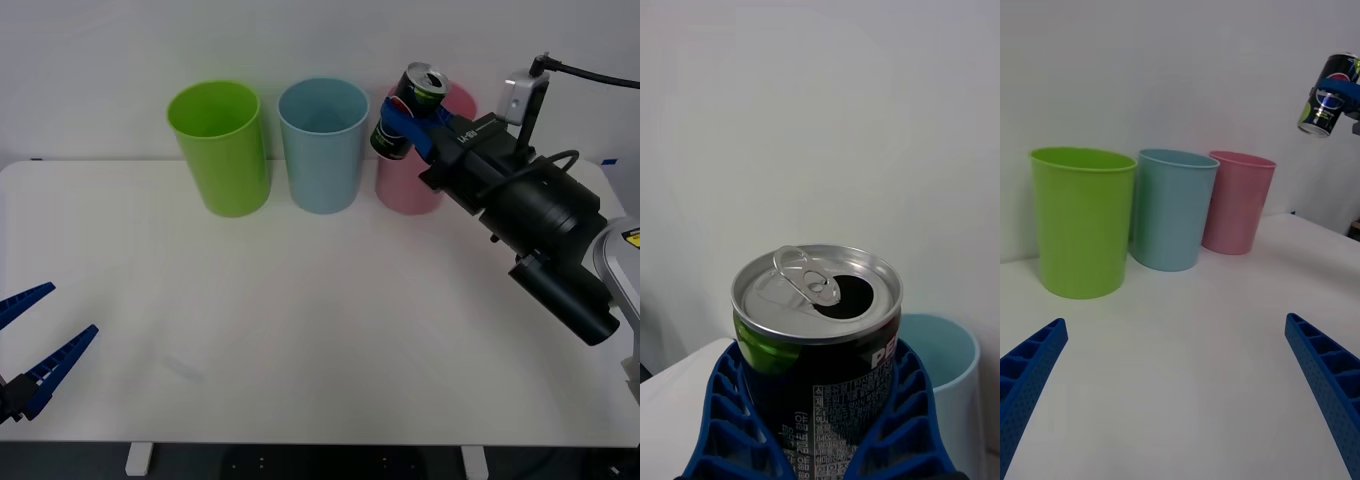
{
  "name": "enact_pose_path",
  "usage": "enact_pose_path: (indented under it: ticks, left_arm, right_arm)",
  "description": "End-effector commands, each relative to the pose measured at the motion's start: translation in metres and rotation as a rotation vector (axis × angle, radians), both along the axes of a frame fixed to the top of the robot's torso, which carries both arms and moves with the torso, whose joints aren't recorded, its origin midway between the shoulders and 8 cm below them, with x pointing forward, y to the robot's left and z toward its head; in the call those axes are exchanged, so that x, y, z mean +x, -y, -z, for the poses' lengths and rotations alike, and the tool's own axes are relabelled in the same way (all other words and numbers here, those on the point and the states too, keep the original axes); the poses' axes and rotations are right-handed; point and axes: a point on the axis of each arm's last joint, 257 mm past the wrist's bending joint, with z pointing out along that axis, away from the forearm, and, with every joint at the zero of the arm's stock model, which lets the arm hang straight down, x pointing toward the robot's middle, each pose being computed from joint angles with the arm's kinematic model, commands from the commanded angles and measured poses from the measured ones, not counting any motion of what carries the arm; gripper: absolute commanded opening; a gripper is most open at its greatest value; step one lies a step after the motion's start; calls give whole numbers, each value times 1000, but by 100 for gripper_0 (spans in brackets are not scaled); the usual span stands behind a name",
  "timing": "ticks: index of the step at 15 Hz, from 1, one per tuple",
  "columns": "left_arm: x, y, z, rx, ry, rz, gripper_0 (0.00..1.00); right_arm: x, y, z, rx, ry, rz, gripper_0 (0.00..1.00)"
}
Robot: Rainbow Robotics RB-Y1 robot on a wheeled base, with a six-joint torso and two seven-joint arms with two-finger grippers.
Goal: Grasp the object on the table and drop it into the matching bin: aluminum can to the light blue bin, PET bottle to the pink bin.
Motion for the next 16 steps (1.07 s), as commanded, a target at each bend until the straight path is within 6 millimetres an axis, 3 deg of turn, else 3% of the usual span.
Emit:
enact_pose_path:
  ticks: [1, 9, 16]
  left_arm:
    - [0, 0, 0, 0, 0, 0, 100]
    - [0, 0, 0, 0, 0, 0, 100]
    - [0, 0, 0, 0, 0, 0, 100]
  right_arm:
    - [26, -2, -11, -22, 12, 12, 0]
    - [97, -19, -19, -51, -25, 41, 0]
    - [147, -55, -10, -115, -76, 59, 0]
